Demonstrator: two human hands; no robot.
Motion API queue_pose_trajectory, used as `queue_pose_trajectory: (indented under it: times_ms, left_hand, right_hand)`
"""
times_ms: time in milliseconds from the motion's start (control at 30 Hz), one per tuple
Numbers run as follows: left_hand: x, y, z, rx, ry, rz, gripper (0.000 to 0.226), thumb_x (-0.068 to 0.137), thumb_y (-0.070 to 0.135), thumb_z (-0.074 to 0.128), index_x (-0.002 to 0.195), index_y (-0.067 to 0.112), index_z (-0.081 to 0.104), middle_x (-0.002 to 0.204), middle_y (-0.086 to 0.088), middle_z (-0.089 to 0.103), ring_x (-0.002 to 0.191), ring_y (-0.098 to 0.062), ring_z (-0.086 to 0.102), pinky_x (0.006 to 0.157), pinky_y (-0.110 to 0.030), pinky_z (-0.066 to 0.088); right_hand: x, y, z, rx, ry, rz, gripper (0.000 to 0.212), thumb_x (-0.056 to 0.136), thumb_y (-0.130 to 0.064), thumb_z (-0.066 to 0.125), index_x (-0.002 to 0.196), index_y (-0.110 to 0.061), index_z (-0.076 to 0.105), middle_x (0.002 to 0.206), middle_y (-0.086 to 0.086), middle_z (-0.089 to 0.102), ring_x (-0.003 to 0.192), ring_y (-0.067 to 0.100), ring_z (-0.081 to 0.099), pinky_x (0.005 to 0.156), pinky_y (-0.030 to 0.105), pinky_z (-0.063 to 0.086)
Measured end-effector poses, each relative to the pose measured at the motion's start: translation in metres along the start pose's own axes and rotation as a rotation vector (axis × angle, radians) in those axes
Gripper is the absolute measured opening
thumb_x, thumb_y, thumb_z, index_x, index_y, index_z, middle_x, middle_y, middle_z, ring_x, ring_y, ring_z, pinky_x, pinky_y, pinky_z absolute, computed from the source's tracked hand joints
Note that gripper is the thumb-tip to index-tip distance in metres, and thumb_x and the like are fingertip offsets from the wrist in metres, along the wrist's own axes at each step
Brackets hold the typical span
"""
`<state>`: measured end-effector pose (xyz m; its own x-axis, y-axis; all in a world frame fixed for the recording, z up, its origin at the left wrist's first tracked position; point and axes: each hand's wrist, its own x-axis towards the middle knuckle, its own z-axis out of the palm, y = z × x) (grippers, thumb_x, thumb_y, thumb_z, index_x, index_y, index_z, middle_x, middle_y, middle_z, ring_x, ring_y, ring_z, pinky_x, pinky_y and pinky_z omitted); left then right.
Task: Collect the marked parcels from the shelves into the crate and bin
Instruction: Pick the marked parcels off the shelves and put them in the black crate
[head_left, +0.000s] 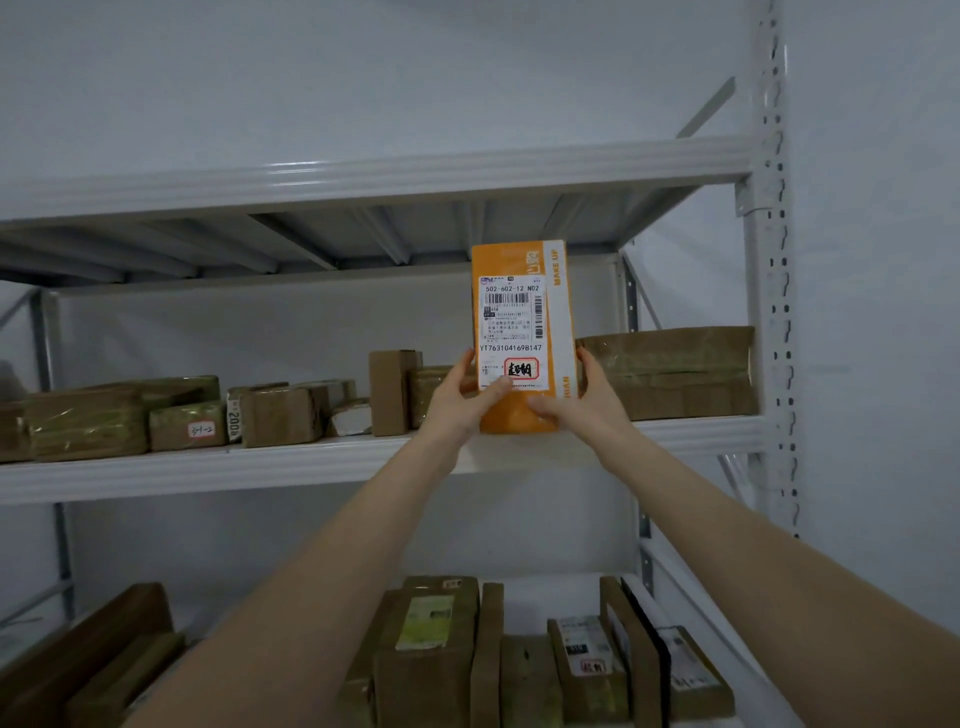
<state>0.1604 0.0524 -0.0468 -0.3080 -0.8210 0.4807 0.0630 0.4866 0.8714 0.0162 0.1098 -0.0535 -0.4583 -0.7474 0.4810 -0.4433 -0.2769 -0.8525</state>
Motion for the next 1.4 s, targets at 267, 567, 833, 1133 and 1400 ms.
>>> queue_pose_trajectory:
  times_ms: [267, 567, 833, 1133, 1400]
  left_hand:
    - [-0.027, 0.004, 0.002, 0.054, -0.062, 0.022, 0.077, 0.085, 0.011, 0.069, 0.147, 0.034, 0.029, 0.134, 0.005, 0.054, 0.124, -0.018, 0.05, 0.105, -0.046, 0.043]
    - [-0.077, -0.003, -0.015, 0.045, 0.021, 0.018, 0.073, 0.083, 0.013, 0.071, 0.143, 0.034, 0.036, 0.124, 0.004, 0.059, 0.114, -0.019, 0.058, 0.09, -0.039, 0.053]
    - [-0.134, -0.021, -0.055, 0.109, 0.06, -0.126, 0.075, 0.081, 0.019, 0.074, 0.144, 0.034, 0.037, 0.127, 0.0, 0.059, 0.114, -0.022, 0.059, 0.092, -0.045, 0.051]
    - [-0.203, -0.063, -0.097, 0.154, 0.118, -0.351, 0.078, 0.083, 0.012, 0.07, 0.147, 0.031, 0.029, 0.133, 0.004, 0.054, 0.116, -0.022, 0.056, 0.093, -0.044, 0.05]
    - [-0.255, -0.107, -0.138, 0.193, 0.241, -0.491, 0.072, 0.085, 0.01, 0.068, 0.145, 0.032, 0.033, 0.121, 0.009, 0.06, 0.102, -0.013, 0.061, 0.078, -0.036, 0.055]
  right_hand:
    - [-0.017, -0.004, -0.019, 0.026, 0.011, -0.049, 0.087, 0.077, -0.027, 0.078, 0.148, -0.025, 0.028, 0.135, -0.001, 0.055, 0.12, 0.02, 0.055, 0.098, 0.047, 0.048]
    - [-0.066, 0.003, -0.013, 0.08, 0.025, -0.123, 0.071, 0.08, -0.032, 0.076, 0.139, -0.023, 0.038, 0.13, 0.0, 0.059, 0.102, 0.009, 0.057, 0.081, 0.031, 0.052]
    - [-0.122, 0.013, 0.011, 0.062, -0.179, -0.068, 0.074, 0.082, -0.026, 0.074, 0.145, -0.024, 0.034, 0.135, 0.002, 0.054, 0.114, 0.019, 0.059, 0.092, 0.044, 0.053]
    - [-0.176, 0.054, 0.076, 0.114, -0.382, 0.088, 0.073, 0.086, -0.018, 0.07, 0.147, -0.026, 0.031, 0.137, 0.002, 0.053, 0.114, 0.022, 0.06, 0.089, 0.042, 0.054]
    - [-0.216, 0.084, 0.136, 0.164, -0.531, 0.217, 0.075, 0.082, -0.011, 0.072, 0.144, -0.023, 0.032, 0.135, 0.004, 0.054, 0.109, 0.019, 0.061, 0.069, 0.026, 0.053]
